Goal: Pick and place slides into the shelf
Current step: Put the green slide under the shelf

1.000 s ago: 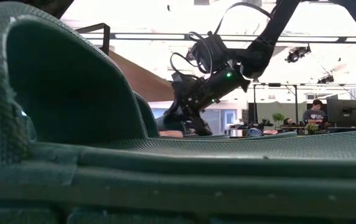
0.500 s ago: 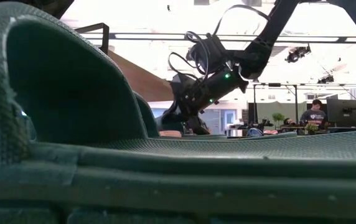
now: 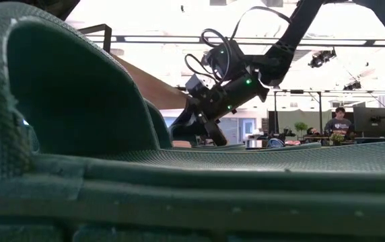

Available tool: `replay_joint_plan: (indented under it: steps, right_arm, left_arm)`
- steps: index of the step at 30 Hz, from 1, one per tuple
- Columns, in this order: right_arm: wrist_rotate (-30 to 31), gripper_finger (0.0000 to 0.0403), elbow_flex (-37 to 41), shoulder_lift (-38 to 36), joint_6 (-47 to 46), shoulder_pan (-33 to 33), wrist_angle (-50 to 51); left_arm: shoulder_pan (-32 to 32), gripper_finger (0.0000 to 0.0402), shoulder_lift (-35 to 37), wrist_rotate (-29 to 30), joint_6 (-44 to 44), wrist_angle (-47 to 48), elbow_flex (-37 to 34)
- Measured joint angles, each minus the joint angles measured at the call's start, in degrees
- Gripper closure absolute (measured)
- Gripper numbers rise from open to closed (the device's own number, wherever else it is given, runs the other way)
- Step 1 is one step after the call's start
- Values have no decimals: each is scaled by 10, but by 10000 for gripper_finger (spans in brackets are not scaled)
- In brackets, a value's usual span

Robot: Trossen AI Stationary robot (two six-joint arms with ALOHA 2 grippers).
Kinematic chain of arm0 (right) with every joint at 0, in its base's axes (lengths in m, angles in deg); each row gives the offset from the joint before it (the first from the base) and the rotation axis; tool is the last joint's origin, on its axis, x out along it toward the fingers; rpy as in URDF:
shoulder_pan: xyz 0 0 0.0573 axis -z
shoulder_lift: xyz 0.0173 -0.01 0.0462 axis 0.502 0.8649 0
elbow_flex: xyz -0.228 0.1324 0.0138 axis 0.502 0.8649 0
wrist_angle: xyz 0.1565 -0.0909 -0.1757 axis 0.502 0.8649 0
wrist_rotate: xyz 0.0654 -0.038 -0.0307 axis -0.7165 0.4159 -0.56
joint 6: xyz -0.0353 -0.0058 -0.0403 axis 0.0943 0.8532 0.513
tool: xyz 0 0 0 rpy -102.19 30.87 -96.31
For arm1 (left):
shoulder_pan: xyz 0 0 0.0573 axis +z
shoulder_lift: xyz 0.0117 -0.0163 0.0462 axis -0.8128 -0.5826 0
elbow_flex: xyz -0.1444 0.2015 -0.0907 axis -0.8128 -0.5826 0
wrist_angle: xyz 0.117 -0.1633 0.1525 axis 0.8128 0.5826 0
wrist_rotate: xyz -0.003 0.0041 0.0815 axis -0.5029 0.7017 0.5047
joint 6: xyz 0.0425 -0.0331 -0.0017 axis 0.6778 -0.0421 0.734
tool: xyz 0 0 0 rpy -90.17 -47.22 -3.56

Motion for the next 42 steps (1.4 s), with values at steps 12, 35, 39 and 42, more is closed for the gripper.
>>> replay_joint_plan:
  steps: [12,35,39,42]
  right_arm:
    - [10,267,0,0,-14,3,23]
    - [62,267,0,-47,-29,-9,110]
    - [62,267,0,-71,-38,-9,140]
    - [77,267,0,-90,-40,-9,195]
  left_arm:
    - [0,401,0,0,0,0,0]
    - [0,401,0,-17,0,2,0]
    - [0,401,0,-22,0,4,0]
    - [0,401,0,-24,0,5,0]
